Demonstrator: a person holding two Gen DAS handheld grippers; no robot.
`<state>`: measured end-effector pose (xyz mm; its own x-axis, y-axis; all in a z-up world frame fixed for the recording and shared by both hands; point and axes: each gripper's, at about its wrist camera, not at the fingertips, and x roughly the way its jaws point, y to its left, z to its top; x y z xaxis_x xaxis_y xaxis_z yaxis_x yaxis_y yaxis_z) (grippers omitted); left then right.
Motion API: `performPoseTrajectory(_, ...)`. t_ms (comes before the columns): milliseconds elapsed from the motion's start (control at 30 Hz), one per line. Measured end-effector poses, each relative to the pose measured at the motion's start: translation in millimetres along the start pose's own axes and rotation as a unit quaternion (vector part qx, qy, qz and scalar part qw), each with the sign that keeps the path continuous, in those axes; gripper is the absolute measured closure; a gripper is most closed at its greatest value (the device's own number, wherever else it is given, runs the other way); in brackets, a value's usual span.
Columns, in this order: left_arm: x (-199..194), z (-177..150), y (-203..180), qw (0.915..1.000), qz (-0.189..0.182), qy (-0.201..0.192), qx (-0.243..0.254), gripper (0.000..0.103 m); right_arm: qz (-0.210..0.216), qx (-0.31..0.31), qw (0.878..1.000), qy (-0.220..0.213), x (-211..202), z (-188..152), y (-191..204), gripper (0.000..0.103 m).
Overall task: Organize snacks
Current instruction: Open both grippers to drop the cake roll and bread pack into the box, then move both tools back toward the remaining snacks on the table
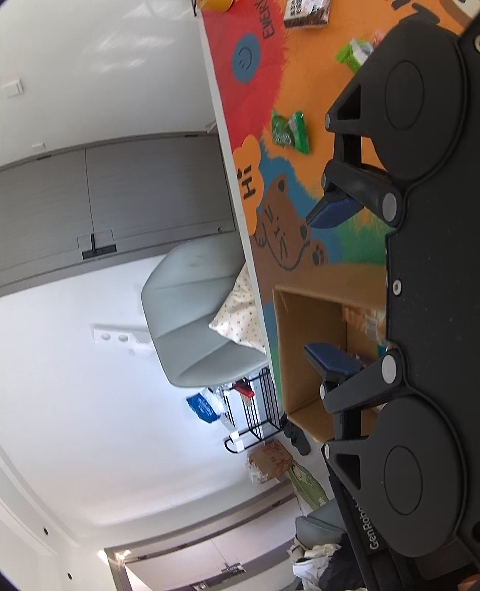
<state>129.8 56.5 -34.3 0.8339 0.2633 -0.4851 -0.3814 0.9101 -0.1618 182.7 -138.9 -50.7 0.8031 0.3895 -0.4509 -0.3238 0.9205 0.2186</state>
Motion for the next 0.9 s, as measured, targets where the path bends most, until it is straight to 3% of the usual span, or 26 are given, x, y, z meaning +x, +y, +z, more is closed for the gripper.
performPoseTrajectory(400, -6.1, -10.9, -38.7, 0.9994, -0.003, 0.001, 0.035, 0.009, -0.049, 0.022, 0.999, -0.01, -27.2, -5.8, -40.5, 0.008)
performPoseTrajectory(667, -10.8, -19.7, -65.3, 0.9984, -0.007, 0.01, 0.055, 0.009, -0.063, 0.045, 0.997, -0.01, -42.5, -9.8, -71.9, 0.0)
performPoseTrajectory(900, -15.2, -28.9, -90.1, 0.997, -0.015, 0.014, 0.075, 0.008, -0.079, 0.064, 0.995, -0.01, -54.6, -14.1, -99.4, 0.0)
